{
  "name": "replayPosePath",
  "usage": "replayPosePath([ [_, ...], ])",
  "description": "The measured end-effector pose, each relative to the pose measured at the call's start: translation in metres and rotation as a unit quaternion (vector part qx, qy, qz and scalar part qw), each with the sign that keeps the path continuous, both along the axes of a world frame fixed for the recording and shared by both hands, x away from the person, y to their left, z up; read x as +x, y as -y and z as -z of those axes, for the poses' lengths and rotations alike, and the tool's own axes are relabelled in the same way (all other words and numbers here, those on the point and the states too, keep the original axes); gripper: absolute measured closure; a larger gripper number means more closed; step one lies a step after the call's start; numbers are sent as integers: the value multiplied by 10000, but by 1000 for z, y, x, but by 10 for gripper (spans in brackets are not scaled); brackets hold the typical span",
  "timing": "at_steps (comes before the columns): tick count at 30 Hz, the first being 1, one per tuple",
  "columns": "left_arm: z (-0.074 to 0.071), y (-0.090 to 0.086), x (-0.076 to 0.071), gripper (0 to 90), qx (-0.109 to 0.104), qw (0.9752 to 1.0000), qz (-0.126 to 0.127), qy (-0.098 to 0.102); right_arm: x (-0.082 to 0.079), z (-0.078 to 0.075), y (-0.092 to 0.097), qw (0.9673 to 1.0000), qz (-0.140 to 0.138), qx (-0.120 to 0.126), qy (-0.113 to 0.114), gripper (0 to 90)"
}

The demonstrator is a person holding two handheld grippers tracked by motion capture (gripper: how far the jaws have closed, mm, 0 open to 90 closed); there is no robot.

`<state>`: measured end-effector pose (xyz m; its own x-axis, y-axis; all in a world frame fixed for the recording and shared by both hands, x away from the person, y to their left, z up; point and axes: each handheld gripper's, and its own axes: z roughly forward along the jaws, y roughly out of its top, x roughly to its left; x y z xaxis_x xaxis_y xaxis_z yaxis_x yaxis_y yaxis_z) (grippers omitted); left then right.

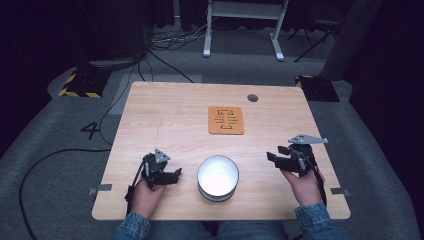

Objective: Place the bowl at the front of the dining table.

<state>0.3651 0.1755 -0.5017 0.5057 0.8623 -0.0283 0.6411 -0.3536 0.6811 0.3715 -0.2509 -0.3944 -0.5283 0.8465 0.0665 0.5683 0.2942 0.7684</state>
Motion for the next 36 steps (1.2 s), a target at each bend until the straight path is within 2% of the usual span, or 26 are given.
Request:
replayPosePath([
  [2, 0, 0, 0, 181, 3, 10000, -8, 12, -2, -4, -8, 9998, -177, 94, 31, 453],
  [4, 0, 0, 0, 180, 4, 10000, 0, 4, -4, -9, -20, 9994, -329, 83, 82, 451],
  [12, 0, 0, 0, 180, 2, 10000, -2, 5, -6, -19, -42, 9982, -581, 23, 169, 450],
  [18, 0, 0, 0, 181, 1, 10000, -1, 1, -8, -26, -69, 9953, -936, -91, 213, 449],
  [23, 0, 0, 0, 181, 1, 10000, -1, 3, -11, -30, -81, 9936, -1097, -79, 243, 448],
  [24, 0, 0, 0, 181, 1, 10000, -7, 12, -12, -31, -87, 9925, -1199, -57, 232, 448],
  [31, 0, 0, 0, 180, -12, 10000, -10, 4, -18, -31, -106, 9886, -1483, -145, 210, 449],
  [36, 0, 0, 0, 181, -16, 10000, -17, 8, -17, -26, -118, 9874, -1568, -195, 79, 475],
])
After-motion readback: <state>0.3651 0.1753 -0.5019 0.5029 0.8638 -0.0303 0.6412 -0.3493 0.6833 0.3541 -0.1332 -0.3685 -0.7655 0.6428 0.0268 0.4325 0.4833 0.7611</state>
